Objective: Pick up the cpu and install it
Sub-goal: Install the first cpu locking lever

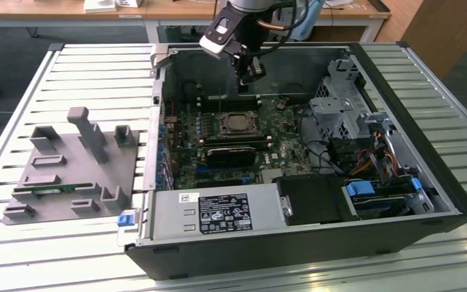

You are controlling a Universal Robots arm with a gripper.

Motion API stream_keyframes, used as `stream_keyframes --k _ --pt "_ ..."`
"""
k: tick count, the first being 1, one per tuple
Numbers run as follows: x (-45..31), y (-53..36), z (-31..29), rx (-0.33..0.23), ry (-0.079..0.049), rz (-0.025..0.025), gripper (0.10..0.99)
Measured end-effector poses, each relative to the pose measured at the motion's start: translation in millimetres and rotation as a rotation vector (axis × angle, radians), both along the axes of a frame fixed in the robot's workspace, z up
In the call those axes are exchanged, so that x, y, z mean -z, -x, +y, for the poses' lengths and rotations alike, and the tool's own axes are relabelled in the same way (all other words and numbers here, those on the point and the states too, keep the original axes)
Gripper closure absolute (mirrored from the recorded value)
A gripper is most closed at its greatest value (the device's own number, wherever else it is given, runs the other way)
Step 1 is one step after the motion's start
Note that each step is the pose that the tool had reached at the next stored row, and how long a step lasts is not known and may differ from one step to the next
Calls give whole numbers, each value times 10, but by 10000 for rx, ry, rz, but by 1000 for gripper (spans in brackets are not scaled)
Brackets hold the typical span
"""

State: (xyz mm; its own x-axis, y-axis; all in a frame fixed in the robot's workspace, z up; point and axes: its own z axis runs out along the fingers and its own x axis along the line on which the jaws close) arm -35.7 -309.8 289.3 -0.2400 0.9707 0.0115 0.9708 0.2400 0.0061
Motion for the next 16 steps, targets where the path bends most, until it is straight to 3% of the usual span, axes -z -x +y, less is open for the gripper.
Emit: stream_keyframes --k 16 --pt "0 0 0 -878 0 0 980"
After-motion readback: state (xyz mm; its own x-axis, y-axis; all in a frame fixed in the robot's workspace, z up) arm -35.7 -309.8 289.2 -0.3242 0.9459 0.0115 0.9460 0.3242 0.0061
